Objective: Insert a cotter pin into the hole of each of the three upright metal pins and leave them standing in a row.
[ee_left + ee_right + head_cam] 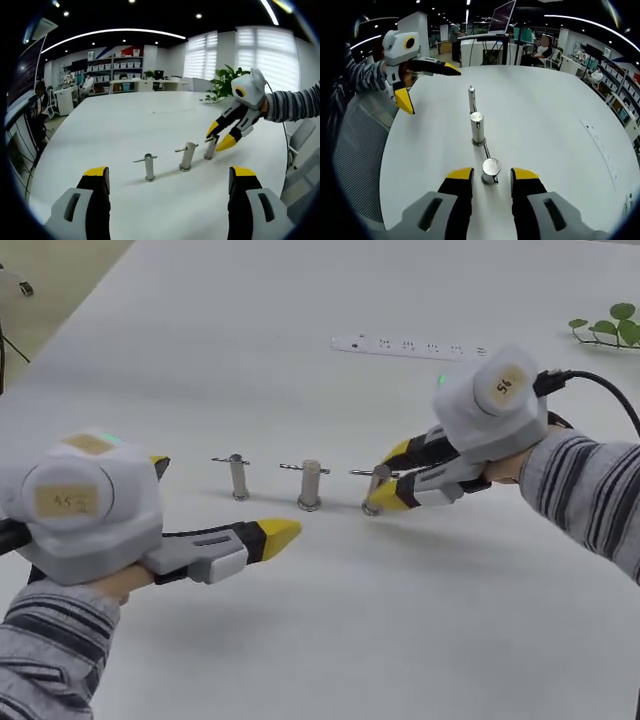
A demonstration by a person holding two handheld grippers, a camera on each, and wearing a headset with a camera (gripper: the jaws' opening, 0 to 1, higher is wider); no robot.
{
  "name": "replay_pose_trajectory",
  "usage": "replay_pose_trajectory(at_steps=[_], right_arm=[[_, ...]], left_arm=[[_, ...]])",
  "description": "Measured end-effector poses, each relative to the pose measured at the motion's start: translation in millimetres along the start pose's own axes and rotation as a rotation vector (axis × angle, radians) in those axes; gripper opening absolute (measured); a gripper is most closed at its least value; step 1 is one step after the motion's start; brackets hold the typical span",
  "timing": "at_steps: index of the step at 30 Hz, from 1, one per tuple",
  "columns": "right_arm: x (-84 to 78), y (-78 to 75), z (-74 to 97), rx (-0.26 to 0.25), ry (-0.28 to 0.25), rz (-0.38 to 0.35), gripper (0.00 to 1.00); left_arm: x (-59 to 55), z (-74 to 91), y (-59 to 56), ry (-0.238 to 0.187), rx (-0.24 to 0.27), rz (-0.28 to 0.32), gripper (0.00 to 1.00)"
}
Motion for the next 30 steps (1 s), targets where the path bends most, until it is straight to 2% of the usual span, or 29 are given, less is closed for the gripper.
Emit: replay_pose_trajectory(at_steps=[2,5,7,8,11,16,18,22,23,27,30], right_arm=[[0.6,3.7,6.1,-0.023,-0.018,-0.020,0.28],[5.0,9.9,18.1,-0.070,-0.104,-0.082,0.34],[1.1,2.6,21.4,-0.094,-0.123,-0.099,0.38],[2.5,4.6,26.4,-0.119,-0.145,-0.094,0.40],[3.1,13.1,36.4,-0.164,-0.168,-0.101,0.45],[6.4,27.7,49.9,-0.233,-0.257,-0.172,0.52],[5.3,33.1,54.0,-0.268,-0.267,-0.185,0.55],[3.5,43.1,56.4,-0.307,-0.291,-0.207,0.60],[3.8,45.7,57.2,-0.331,-0.314,-0.223,0.61],[0.7,57.4,55.4,-0.375,-0.349,-0.259,0.67],[0.1,61.9,55.2,-0.402,-0.394,-0.290,0.70]], left_arm=[[1.7,0.8,1.8,-0.008,-0.001,0.021,0.99],[2.2,1.6,4.4,-0.006,0.004,0.032,0.99],[2.3,2.0,5.0,-0.004,0.005,0.031,0.99],[2.1,2.4,5.6,0.001,0.004,0.027,0.99],[2.0,4.2,6.9,0.010,0.005,0.014,0.99],[4.5,7.0,8.0,0.006,0.005,0.011,0.99],[4.3,8.1,8.4,0.007,0.006,0.011,0.99],[4.8,11.1,8.7,0.005,0.011,0.017,0.99],[5.1,12.0,9.1,0.004,0.014,0.022,0.98],[6.3,16.2,10.3,-0.007,0.022,0.027,0.97],[6.5,18.9,10.2,-0.012,0.022,0.028,0.97]])
Point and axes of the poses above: the centre of the closed fingertips' face, and the gripper's own axes: z roughly backward along the fingers, y roughly to its left, x roughly out of its top, the point moved 5 cm from there along z, roughly backward along the fingers, and after that the axes turned 13 degrees about x, right-handed, at the moved point
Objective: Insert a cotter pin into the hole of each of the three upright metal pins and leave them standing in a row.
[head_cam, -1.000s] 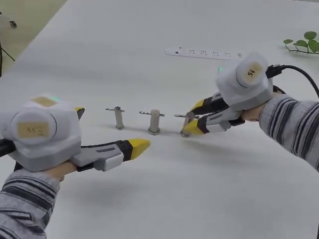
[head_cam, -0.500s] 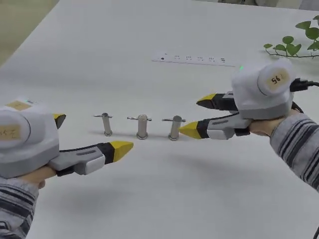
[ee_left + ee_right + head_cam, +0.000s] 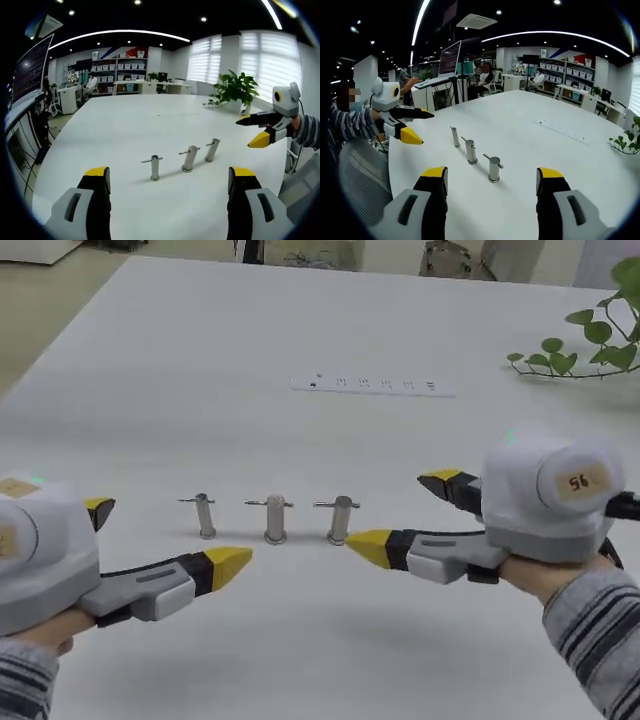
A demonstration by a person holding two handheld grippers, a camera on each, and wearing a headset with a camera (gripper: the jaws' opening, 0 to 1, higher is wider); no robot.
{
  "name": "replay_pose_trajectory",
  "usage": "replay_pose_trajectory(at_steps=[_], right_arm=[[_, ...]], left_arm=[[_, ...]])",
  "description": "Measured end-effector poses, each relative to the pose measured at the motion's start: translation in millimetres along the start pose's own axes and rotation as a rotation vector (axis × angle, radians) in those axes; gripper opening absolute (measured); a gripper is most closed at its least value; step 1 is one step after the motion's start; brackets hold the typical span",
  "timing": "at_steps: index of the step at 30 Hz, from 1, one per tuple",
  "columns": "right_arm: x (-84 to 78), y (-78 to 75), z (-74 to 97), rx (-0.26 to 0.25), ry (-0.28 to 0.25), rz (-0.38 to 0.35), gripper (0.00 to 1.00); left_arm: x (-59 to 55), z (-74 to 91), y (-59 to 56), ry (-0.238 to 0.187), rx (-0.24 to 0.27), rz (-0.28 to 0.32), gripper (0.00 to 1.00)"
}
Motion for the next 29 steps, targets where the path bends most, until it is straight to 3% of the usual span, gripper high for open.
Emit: replay_pose_trajectory(at_steps=[3,12,29], right_arm=[[0.5,3.7,1.0,-0.021,-0.050,-0.024,0.75],[-2.3,9.2,-3.2,-0.045,-0.078,-0.043,0.84],[-7.6,20.4,-13.2,-0.085,-0.112,-0.059,0.81]], left_arm=[[-1.2,1.8,-0.5,-0.002,-0.003,-0.003,0.98],[-6.5,7.1,-1.9,0.002,-0.003,0.001,0.99],[-12.7,6.0,-2.2,0.005,-0.010,0.013,0.99]])
Point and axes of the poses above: the centre of the closed fingertips' face, and the gripper's own axes: z roughly backward along the fingers, y roughly to its left, x roughly out of its top, the point moved 5 cm from there along z, roughly backward along the fingers, and after that the axes turned 13 degrees about x, right-handed, at the moved point
